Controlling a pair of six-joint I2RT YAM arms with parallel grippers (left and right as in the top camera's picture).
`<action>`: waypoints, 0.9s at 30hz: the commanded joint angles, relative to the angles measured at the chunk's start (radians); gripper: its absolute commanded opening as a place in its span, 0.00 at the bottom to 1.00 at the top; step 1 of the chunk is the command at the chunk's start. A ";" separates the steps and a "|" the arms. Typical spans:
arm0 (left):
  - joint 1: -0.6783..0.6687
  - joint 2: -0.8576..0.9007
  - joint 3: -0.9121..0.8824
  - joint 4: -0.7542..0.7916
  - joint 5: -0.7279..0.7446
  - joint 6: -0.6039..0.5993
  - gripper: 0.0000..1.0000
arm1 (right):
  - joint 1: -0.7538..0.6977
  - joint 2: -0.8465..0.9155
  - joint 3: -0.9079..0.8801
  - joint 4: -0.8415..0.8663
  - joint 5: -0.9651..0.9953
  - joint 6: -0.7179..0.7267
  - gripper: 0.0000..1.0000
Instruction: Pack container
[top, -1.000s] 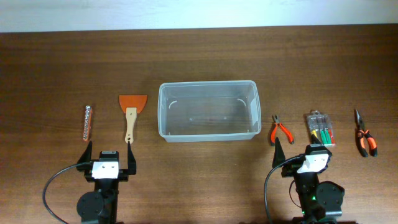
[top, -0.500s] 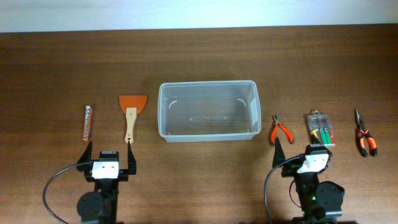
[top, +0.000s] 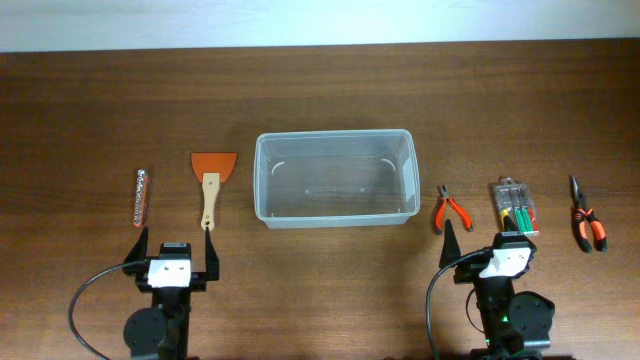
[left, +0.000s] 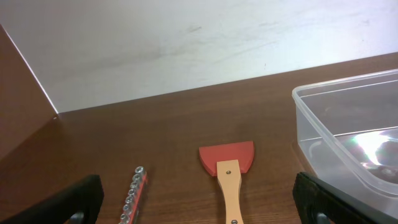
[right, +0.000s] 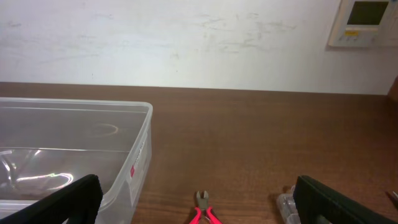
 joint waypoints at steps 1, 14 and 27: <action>0.005 -0.006 -0.008 0.000 -0.008 -0.009 0.99 | -0.001 -0.011 0.000 0.005 -0.014 0.006 0.99; 0.005 -0.006 -0.008 0.000 -0.008 -0.009 0.99 | -0.090 0.225 0.550 -0.459 0.078 -0.025 0.99; 0.005 -0.006 -0.008 0.000 -0.008 -0.009 0.99 | -0.191 1.169 1.633 -1.300 -0.182 -0.307 0.99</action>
